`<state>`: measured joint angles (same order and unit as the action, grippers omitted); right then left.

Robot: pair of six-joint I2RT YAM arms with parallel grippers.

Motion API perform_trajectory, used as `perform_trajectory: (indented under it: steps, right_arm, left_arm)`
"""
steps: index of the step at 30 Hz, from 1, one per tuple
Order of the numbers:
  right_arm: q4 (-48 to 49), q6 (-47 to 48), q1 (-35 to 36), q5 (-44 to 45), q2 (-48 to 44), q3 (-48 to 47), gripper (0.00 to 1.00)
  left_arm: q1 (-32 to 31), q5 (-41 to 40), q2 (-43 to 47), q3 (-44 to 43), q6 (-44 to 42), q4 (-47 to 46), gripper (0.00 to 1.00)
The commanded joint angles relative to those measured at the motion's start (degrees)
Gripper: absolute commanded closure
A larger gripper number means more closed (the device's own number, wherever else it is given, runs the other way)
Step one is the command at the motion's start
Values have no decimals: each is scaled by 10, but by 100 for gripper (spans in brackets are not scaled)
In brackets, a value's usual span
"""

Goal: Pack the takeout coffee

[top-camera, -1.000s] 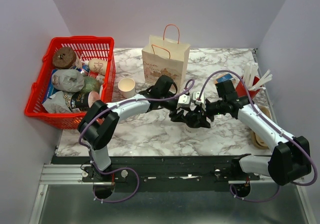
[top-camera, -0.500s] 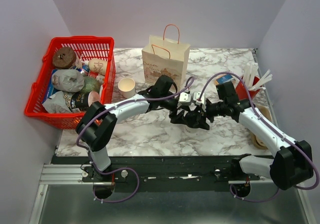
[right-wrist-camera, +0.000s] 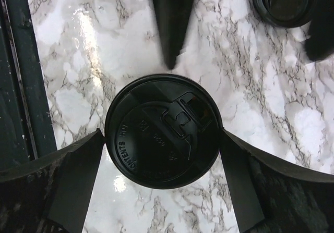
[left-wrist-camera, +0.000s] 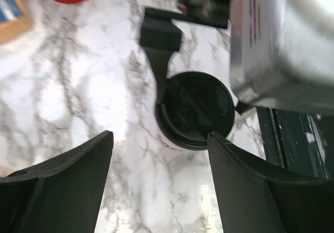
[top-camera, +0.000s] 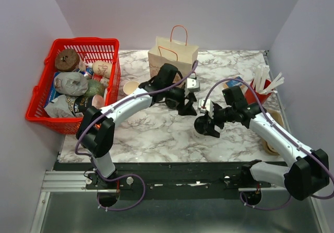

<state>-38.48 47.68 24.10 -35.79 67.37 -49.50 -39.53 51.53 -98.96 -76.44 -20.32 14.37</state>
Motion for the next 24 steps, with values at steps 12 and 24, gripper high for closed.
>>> perform_trajectory:
  steps: [12,24]
  right_arm:
    - [-123,19,-23,-1,34,-90,0]
    - [-144,47,-53,31,6,-77,0]
  left_arm:
    - [76,-20,65,-4,48,22,19]
    - [92,-27,113,49,52,30,19]
